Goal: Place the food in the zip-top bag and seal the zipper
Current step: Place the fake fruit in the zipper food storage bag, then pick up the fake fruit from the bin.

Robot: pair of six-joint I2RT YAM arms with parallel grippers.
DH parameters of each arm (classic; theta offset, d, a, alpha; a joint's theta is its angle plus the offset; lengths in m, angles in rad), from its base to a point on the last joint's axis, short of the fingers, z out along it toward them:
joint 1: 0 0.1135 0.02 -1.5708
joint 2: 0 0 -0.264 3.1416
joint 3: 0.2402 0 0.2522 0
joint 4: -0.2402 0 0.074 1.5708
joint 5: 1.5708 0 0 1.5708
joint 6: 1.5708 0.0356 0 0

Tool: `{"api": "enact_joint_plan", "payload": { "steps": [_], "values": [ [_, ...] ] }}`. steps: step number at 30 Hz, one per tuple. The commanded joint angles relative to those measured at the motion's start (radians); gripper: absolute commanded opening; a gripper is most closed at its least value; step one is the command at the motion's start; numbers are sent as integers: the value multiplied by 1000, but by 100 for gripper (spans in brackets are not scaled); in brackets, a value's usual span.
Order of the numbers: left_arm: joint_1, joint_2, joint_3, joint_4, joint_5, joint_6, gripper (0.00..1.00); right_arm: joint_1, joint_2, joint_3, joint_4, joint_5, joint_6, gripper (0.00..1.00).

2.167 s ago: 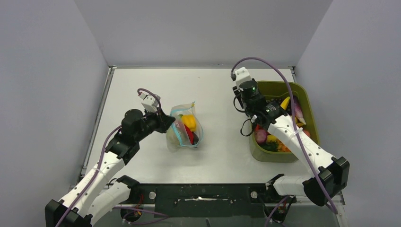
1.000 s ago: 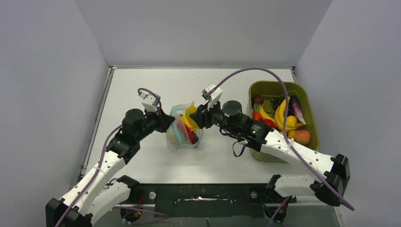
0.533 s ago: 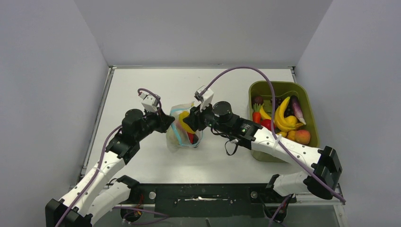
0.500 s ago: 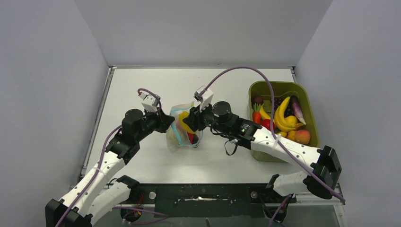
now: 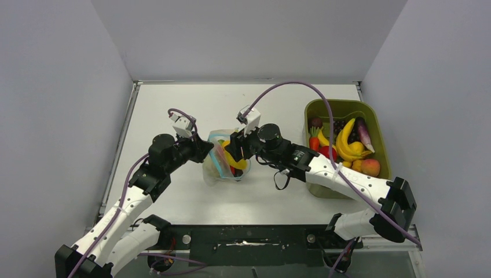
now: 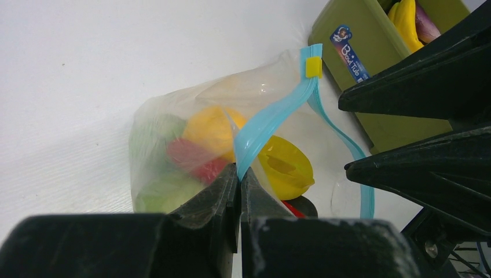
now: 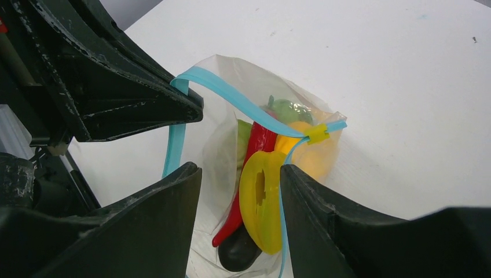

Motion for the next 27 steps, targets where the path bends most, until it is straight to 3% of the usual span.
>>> {"api": "enact_joint_plan", "payload": {
  "steps": [1, 13, 27],
  "values": [
    [-3, -17, 18, 33, 4, 14, 0, 5, -21, 65, 12, 43, -33, 53],
    [-1, -16, 18, 31, 3, 16, 0, -38, -34, 118, -71, 72, -42, 52],
    [1, -21, 18, 29, -2, 19, 0, -308, -68, 212, -365, 262, 23, 49]
  ]
}}
